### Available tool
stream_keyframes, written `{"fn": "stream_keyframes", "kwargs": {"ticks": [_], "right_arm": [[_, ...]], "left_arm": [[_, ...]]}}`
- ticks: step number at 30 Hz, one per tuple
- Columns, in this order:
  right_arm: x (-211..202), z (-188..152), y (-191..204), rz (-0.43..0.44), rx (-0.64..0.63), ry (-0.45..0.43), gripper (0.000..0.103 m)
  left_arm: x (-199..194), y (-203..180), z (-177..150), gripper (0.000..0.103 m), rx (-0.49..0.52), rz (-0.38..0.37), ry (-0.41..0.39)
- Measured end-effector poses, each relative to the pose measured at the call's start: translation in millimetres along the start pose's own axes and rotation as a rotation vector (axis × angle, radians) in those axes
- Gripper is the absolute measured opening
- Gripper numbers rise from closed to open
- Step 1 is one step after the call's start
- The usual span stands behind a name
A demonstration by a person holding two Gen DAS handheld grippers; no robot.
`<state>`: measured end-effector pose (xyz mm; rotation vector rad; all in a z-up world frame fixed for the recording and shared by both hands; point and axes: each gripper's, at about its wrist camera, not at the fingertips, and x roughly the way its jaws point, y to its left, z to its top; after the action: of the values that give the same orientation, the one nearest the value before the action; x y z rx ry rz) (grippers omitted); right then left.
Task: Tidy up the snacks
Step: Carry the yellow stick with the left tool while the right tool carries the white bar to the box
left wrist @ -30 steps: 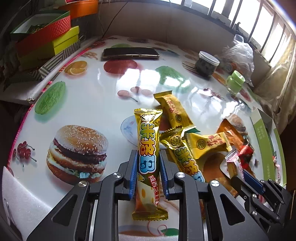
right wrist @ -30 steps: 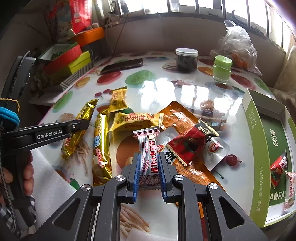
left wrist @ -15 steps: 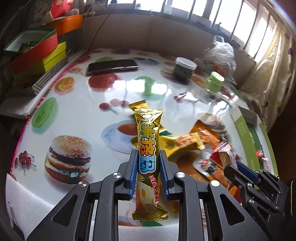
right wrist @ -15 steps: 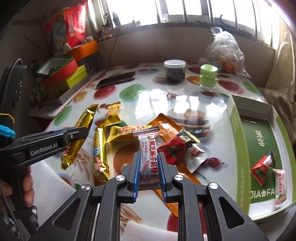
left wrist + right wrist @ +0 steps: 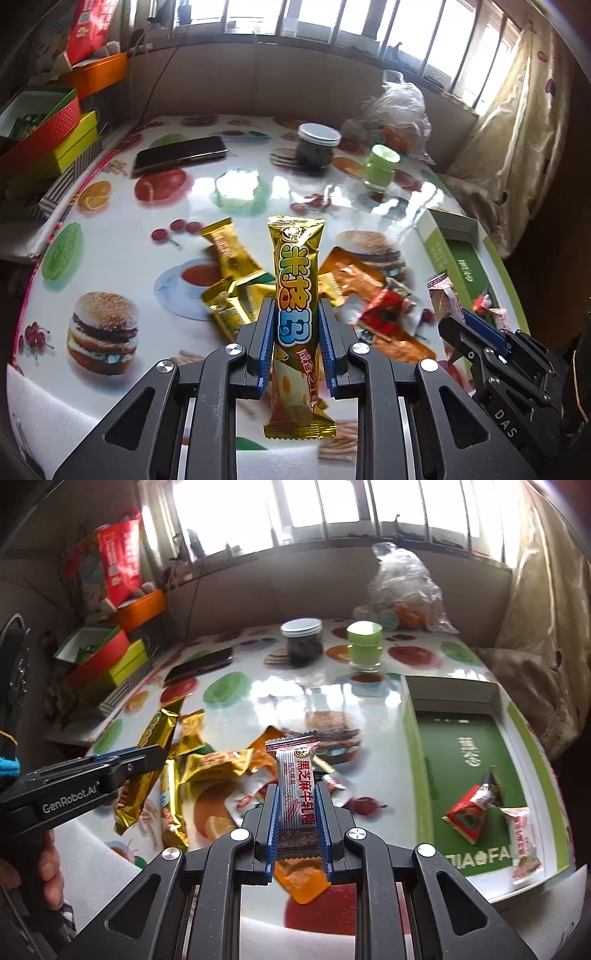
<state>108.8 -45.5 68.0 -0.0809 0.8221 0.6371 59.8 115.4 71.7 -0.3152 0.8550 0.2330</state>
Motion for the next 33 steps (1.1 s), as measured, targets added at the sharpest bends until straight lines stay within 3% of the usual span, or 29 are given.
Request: {"fn": "stream_keyframes", "kwargs": {"ticks": [20,33], "right_arm": [[-36.3,1.5,-82.6,-0.158,0.129,-0.061,0.018],[-35.4,-4.5,-134.0,-0.232,0.209,-0.035,0.018]], "left_arm": [[11.6,-94.0,12.3,0.024,0.137,-0.16,0.016],[31.9,-143.2,22.7,0.024,0.179,-0.256,0.063]]}}
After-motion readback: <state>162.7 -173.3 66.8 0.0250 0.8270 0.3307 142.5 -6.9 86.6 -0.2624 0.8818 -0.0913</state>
